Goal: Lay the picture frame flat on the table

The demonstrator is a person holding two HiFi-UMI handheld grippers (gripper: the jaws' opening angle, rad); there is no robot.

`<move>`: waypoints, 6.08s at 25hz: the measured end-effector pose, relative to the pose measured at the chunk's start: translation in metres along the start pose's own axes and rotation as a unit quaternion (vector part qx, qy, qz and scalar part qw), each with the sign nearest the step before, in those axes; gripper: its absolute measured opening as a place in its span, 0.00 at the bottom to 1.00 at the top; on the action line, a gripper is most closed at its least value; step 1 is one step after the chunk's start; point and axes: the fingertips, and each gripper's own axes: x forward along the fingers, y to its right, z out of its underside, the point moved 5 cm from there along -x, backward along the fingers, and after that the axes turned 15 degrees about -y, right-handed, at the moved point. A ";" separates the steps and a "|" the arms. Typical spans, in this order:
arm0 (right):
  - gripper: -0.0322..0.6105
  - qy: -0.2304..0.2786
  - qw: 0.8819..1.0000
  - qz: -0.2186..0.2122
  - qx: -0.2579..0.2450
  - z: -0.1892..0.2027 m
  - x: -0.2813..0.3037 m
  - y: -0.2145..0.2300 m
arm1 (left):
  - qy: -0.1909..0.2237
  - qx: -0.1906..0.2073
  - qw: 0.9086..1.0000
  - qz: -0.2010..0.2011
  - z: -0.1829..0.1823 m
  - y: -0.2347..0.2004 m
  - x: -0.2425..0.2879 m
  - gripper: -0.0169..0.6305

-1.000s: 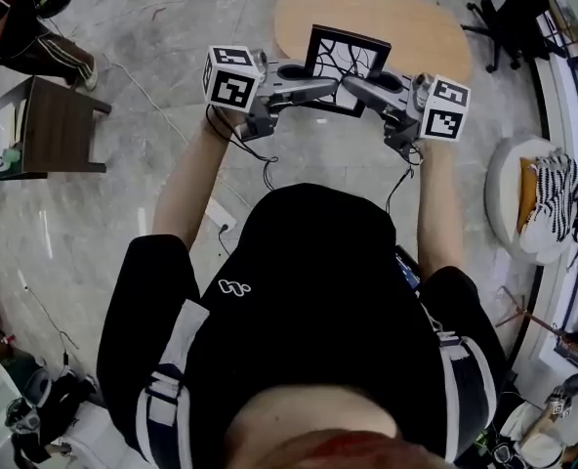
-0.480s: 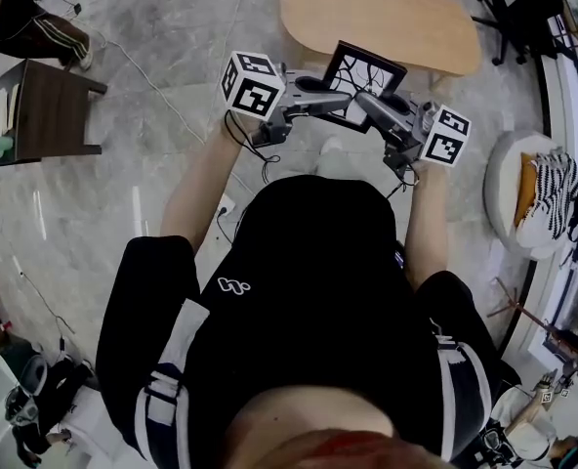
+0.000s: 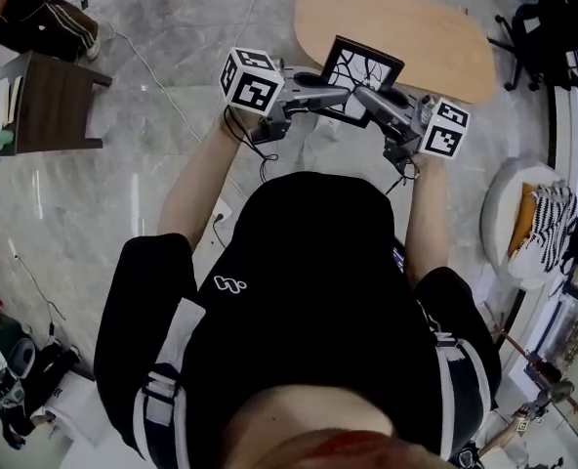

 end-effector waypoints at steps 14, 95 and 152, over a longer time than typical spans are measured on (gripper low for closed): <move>0.09 -0.043 0.998 -0.016 0.041 -0.143 0.005 0.219 | 0.045 -0.085 0.995 -0.017 -0.142 -0.206 -0.025 0.05; 0.37 -0.193 0.788 0.519 0.268 0.122 0.072 0.630 | -0.021 -0.230 0.924 -0.304 0.078 -0.543 -0.012 0.04; 0.07 0.145 0.839 0.511 -0.119 -0.340 -0.053 0.327 | 0.259 0.072 0.804 -0.530 -0.353 -0.296 -0.128 0.04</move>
